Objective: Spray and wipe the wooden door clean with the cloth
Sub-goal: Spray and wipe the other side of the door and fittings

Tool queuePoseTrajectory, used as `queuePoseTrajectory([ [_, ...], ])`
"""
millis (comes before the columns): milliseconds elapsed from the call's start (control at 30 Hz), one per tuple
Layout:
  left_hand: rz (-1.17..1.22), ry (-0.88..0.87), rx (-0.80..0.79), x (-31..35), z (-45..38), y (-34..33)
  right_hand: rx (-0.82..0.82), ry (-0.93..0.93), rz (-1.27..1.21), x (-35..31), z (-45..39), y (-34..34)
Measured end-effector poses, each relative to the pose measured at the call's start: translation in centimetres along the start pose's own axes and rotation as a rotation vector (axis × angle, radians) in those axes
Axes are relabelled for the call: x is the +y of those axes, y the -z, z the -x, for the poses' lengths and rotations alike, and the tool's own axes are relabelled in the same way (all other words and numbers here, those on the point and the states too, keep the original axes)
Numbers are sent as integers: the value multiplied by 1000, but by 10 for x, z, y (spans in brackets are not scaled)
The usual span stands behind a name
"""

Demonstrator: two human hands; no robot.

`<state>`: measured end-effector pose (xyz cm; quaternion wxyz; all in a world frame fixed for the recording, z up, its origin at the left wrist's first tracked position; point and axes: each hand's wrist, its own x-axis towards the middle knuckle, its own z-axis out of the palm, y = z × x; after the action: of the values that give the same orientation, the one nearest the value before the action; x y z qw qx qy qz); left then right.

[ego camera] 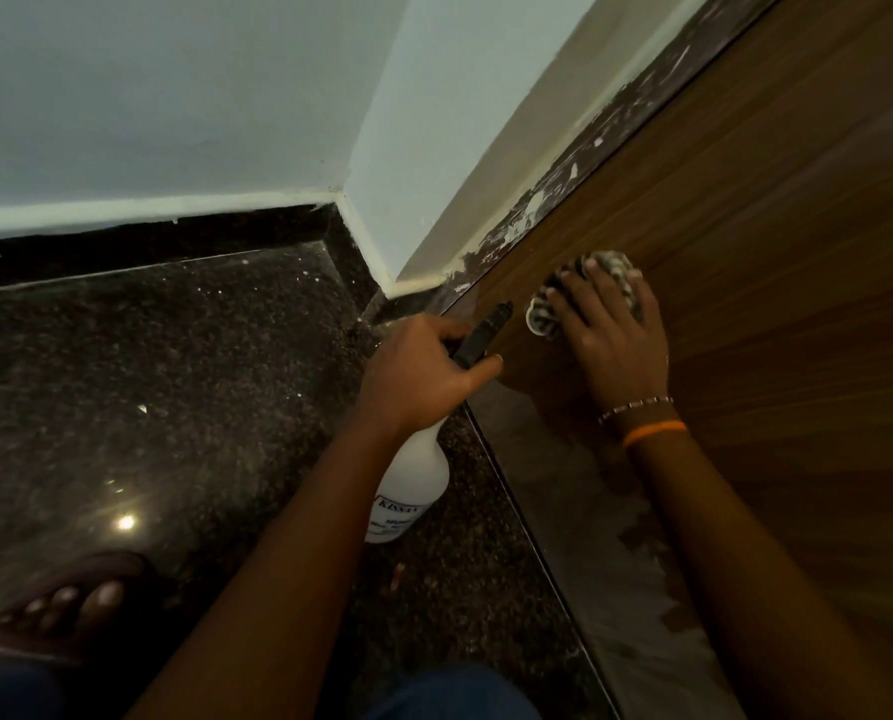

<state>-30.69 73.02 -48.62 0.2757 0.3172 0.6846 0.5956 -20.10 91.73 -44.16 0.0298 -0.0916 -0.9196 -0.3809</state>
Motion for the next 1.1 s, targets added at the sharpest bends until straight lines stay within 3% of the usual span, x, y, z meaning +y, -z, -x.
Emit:
queuePoseTrajectory([
  [167,5,72,-17,-6,2,-1,-254,147,105,-16,-52,1],
  [267,14,79,-14,-10,1,2,-344,288,303,-33,-69,11],
  [400,34,84,40,-13,-1,9,-549,479,313,-53,-86,6],
  [500,61,105,81,-14,0,15,-597,588,434,-70,-70,1],
  [600,60,109,71,-16,2,18,-718,600,313,-73,-19,-22],
  [700,3,87,9,-17,3,16,-668,502,147,-61,37,-41],
  [767,-14,91,-27,-19,3,12,-464,383,90,-52,64,-47],
  [833,-8,103,-55,-23,6,8,-407,263,99,-48,74,-47],
  [933,18,133,-72,-33,11,7,-291,276,150,-57,49,-58],
  [1100,-27,190,-110,-53,13,9,-245,180,182,-84,-38,-82],
])
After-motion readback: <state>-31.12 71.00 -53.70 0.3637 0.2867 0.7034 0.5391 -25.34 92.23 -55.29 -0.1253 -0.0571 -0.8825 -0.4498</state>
